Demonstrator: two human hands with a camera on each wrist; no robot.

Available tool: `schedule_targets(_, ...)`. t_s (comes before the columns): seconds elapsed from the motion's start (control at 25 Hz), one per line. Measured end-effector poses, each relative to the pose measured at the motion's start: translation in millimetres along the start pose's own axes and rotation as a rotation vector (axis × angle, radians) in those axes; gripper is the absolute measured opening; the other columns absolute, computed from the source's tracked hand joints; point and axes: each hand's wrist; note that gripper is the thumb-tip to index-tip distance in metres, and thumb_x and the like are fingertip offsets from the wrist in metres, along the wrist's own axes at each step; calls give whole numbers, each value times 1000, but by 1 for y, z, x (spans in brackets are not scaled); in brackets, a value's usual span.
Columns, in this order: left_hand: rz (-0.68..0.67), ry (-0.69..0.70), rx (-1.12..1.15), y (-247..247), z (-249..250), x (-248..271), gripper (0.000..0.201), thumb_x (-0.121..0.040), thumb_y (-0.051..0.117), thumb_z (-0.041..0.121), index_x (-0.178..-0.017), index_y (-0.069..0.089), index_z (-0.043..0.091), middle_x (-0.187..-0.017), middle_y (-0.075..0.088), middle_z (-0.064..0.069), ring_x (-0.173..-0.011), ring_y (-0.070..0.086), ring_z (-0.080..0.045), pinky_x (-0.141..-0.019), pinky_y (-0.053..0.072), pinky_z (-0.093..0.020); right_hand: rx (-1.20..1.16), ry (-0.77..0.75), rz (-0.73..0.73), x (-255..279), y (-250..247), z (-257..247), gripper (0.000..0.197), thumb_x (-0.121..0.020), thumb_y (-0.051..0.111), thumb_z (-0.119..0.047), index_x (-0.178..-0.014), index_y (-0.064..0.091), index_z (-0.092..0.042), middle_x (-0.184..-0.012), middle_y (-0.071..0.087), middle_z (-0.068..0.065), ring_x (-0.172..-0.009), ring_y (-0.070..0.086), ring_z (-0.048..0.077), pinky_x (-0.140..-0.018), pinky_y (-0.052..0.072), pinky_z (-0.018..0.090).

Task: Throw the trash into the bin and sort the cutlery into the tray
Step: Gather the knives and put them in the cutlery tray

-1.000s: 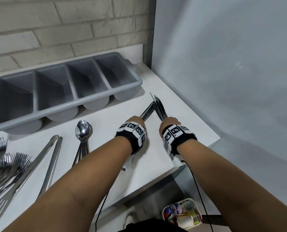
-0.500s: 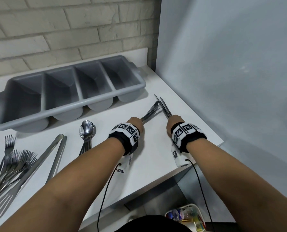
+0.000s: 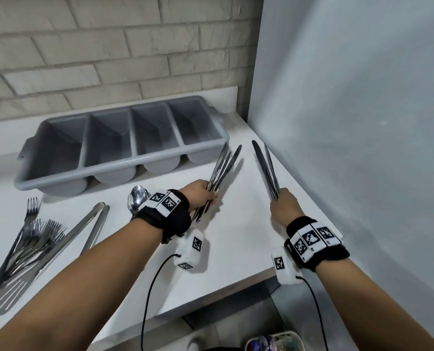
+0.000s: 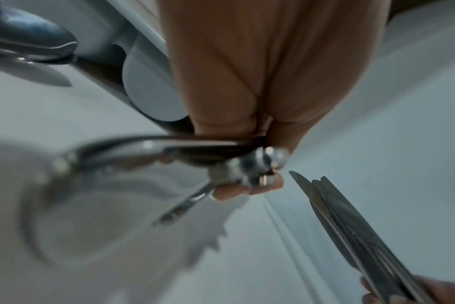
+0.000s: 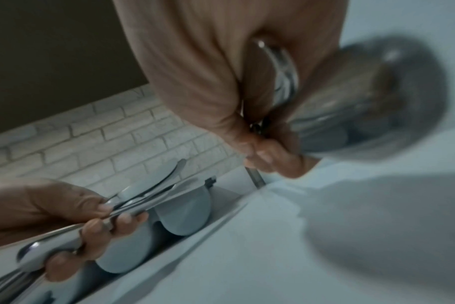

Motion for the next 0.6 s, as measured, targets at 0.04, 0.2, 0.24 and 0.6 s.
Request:
schedule_targets(0.04,14,-1,115,0,1,6,29,-95,46,3,-67,49,11,-64,50,-6,-53,45,-15,-47,39,-23,-48,-40,26,3,-2,0,26,-94,35,-1,-118,44,7,-121,54,25,-92,49,28,-74,35,27)
schedule_targets(0.2,86,45,428,-9,7,29,26,-96,42,-1,-75,53,10,-75,53,-6,-62,48,-15,-54,38,-27,-245,-235,18,15,-9,-28,4,-94,39,-4,-94,42,-6,-79,51,4,-83,51,27,-67,35,28)
schedule_targets(0.24,109,54,467,-15,6,35,26,-96,42,-1,-76,53,10,-77,53,-6,-63,49,-15,-55,38,-28,-288,-270,-18,18,-5,-40,7,-93,40,-4,-90,42,-9,-72,45,-1,-76,49,25,-63,36,29)
schedule_targets(0.6,273,123,647,-140,-18,92,25,-96,35,-4,-84,55,5,-73,55,-5,-49,58,-5,-48,43,-21,-501,-390,-467,57,88,-180,28,-92,41,-2,-73,42,-22,-72,45,4,-48,38,12,-40,32,21)
Point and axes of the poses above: each hand's wrist, its own x-axis away from the middle knuckle, its own y-axis out of the palm, z = x × y
